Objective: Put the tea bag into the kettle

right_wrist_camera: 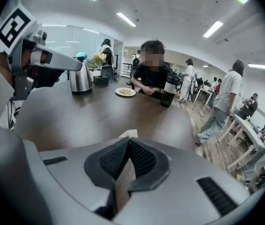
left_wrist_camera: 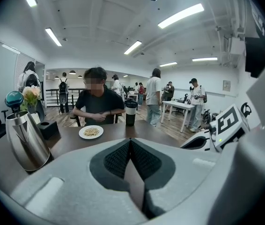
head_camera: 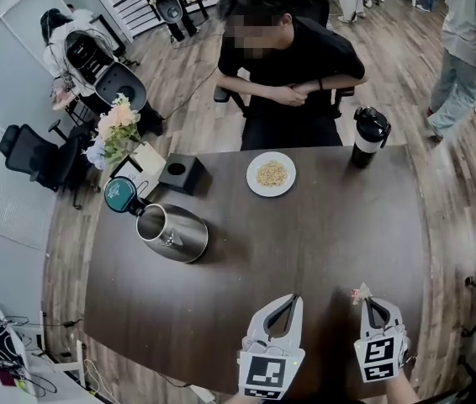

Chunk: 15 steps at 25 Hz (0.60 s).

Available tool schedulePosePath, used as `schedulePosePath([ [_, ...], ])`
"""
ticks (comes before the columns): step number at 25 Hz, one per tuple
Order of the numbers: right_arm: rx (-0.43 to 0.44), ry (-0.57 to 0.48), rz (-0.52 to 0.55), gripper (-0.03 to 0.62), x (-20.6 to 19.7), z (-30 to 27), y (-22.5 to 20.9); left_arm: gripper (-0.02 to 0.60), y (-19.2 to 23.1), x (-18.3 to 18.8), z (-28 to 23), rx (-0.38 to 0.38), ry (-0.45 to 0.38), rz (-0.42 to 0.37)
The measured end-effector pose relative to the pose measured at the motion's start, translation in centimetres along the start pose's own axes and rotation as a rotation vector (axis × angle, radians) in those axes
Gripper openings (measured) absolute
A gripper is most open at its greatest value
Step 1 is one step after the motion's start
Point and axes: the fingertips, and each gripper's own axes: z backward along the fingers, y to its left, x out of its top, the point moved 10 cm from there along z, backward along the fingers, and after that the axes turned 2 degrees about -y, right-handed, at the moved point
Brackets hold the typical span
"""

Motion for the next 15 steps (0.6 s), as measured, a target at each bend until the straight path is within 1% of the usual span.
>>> schedulePosePath([
  [4,0.009,-0.097,-0.039,0.009,1.5,0.8,0.1,0.005,-0.2,0.0,0.0,-0.01,-0.011,-0.032],
  [6,0.009,-0.133,-0.052,0.008,2.2,2.0,0.2,0.005,-0.8,0.1,0.5,-0.021,-0.015,-0.033],
  [11,-0.018,-0.189,-0.133,0.008,2.7,6.1,0.3,0.005,-2.7,0.8,2.2,-0.064,-0.041,-0.053],
  [15,-0.035,-0.23,-0.164,0.008,3.0,8.1,1.0,0.006,-3.2,1.2,4.2,-0.067,-0.068,-0.059],
])
